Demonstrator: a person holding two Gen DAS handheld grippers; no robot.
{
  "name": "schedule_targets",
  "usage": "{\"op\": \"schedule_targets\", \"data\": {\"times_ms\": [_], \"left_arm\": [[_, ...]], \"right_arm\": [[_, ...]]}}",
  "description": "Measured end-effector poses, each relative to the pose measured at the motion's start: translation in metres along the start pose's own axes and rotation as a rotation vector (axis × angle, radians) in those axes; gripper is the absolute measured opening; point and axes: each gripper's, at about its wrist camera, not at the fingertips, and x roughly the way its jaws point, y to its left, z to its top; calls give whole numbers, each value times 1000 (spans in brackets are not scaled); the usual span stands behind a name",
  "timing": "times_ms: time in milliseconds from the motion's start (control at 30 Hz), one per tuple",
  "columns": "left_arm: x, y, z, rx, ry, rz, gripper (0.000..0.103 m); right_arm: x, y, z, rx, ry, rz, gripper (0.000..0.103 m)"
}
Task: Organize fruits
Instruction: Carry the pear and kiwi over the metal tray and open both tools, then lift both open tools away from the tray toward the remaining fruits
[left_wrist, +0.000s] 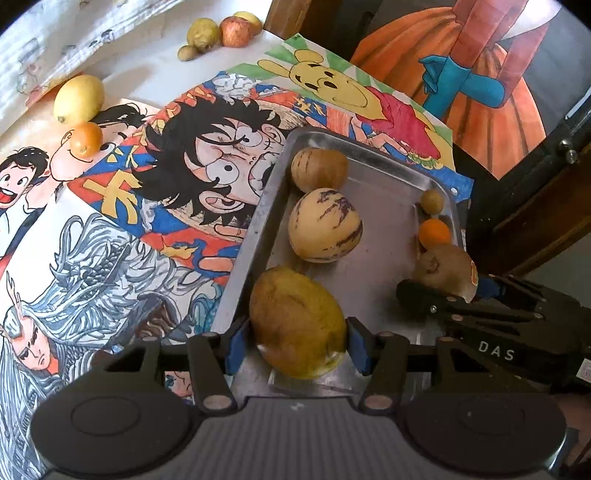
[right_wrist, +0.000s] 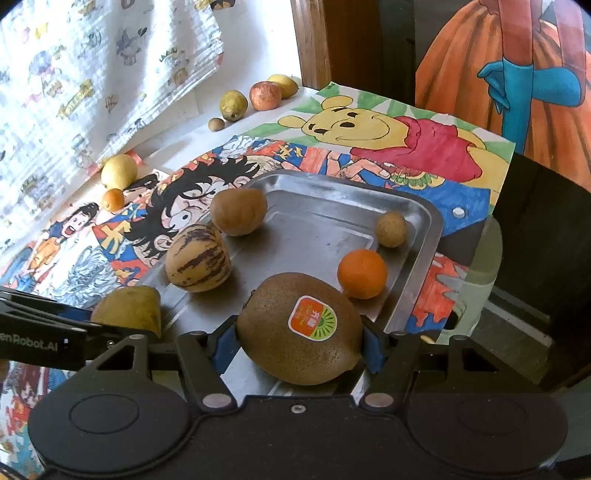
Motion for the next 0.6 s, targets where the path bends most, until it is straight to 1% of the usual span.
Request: {"op": "schedule_targets", "data": {"times_ms": [133,200,267,300,400,467,567,600], "left_arm": [[-2,2,-1,17,19,-11,60],[-3,2,-2,33,30,-12,60],[-6,2,-3,51,31,-16,61],[-9,3,-4,60,22,-24,64],[-21,6,-3,94,-8,-44,74],[-31,9,-4,122,-19,-62,78],[-49,18,-5,142,-28,-76,88],[-56,22,-6,146,-27,-77,94]], "right_arm": [[-6,3,-6,26,-6,6,68],[-12,5,-9,43,-33,-1,75],[-19,5,-11,64,-64,-5,79],[-24,5,-12,76,-74,-17,81],[-38,6,-16,128,-99,-65,81],[-51,10,-22,171,-113,-97,83],[-76,26,-34,225,-127,-152,88],[-85,33,-38,242,-131,-170,90]]}}
